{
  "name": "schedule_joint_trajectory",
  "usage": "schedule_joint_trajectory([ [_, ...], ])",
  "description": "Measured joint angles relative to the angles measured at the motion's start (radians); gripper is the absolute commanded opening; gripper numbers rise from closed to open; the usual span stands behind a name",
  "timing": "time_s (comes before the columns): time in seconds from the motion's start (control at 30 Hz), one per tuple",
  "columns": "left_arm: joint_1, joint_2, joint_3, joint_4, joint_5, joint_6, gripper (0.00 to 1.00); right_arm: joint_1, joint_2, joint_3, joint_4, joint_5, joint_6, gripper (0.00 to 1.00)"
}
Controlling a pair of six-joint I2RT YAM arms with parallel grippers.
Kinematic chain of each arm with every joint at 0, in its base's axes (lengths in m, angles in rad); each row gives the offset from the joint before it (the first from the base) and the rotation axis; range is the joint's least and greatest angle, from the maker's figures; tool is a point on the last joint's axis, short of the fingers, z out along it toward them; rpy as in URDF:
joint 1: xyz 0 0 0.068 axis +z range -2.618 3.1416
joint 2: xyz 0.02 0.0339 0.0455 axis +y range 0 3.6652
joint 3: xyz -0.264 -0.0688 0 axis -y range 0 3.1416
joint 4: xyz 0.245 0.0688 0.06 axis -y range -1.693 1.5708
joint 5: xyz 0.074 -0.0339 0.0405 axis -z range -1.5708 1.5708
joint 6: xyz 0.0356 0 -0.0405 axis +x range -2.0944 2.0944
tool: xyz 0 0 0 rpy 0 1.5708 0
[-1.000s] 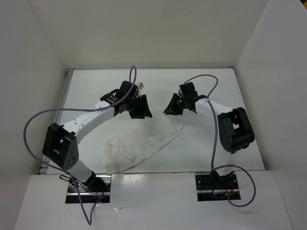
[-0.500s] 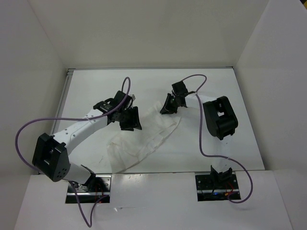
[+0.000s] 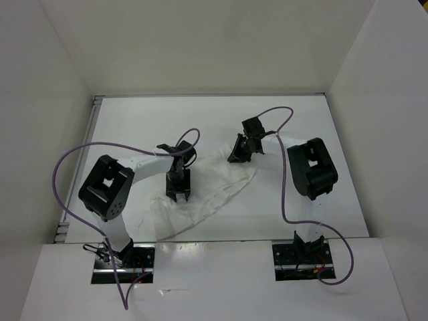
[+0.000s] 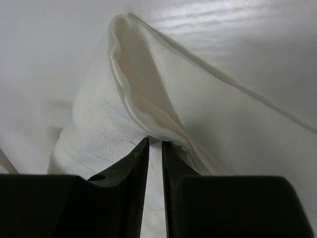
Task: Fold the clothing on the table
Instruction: Fold the skirt
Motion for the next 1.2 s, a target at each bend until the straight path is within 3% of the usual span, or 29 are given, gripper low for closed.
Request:
schedule_joint_trajectory([
  [0.17,0.038,0.113,0.102,-0.072,0.052,0.027,0.52,0.000,-0.056,-0.071,-0.022,0.019,0.019,0.22],
  [0.4,0.069,0.322,0.394,-0.199,0.101,0.108,0.52,-0.001,-0.179,-0.217,-0.045,0.065,0.063,0.22],
  [0.73,0.152,0.551,0.834,-0.024,0.051,0.269,0.58,-0.012,-0.258,-0.268,-0.167,0.169,0.120,0.22],
  [0.9,0.190,0.566,0.857,0.007,0.008,0.318,0.59,-0.053,-0.245,-0.243,-0.201,0.186,0.122,0.22],
  [1.2,0.194,0.497,0.723,0.091,0.023,0.334,0.59,-0.120,-0.150,-0.094,-0.249,0.272,0.053,0.23],
])
